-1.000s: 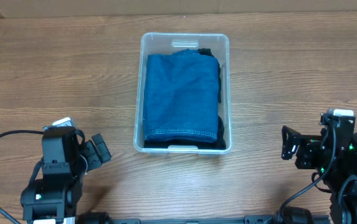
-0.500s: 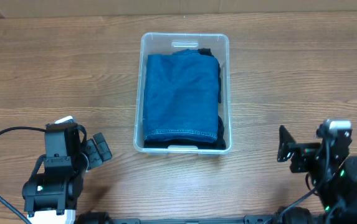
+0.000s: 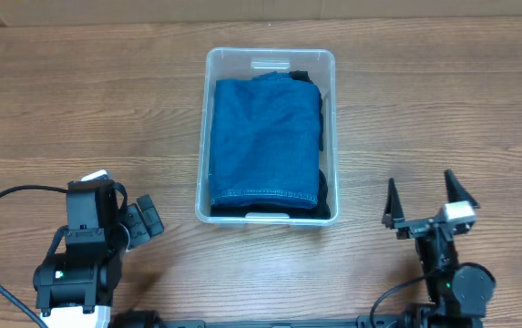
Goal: Pack container
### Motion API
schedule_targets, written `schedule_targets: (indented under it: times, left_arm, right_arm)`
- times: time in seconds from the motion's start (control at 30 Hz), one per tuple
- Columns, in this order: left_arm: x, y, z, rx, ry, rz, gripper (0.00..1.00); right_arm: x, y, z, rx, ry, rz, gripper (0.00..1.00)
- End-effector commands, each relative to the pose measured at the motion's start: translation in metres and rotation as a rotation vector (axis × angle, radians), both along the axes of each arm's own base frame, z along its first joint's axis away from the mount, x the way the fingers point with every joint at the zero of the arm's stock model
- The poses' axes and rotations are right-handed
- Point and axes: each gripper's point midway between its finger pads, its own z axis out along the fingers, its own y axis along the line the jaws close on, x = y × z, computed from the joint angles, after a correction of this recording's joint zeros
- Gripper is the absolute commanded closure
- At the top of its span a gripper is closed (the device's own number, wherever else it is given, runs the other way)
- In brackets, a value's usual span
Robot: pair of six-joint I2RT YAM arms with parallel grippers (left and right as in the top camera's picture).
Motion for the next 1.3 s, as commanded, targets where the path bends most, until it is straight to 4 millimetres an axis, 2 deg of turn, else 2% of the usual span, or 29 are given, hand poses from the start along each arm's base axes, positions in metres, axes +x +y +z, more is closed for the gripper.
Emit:
schedule_targets:
  times: [0.0, 0.1, 0.23, 1.1, 1.27]
  left_arm:
    - [0.0, 0.002, 0.001, 0.004, -0.004, 0.019, 0.0]
    - [0.0, 0.002, 0.001, 0.004, -0.004, 0.018, 0.0]
    - [0.0, 0.002, 0.001, 0.004, -0.004, 0.019, 0.0]
    - [0.0, 0.002, 0.001, 0.004, -0.004, 0.019, 0.0]
    - [-0.007, 0.005, 0.014, 0.029, -0.068, 0.012, 0.0]
  right_arm:
    - [0.002, -0.009, -0.014, 0.005, 0.035, -0.055, 0.0]
    - [0.003, -0.009, -0.022, 0.007, 0.067, -0.054, 0.0]
    - [0.003, -0.009, -0.046, 0.011, 0.165, -0.057, 0.0]
    - [0.003, -0.009, -0.046, 0.011, 0.166, -0.055, 0.0]
    - [0.003, -0.009, -0.046, 0.011, 0.167, -0.055, 0.0]
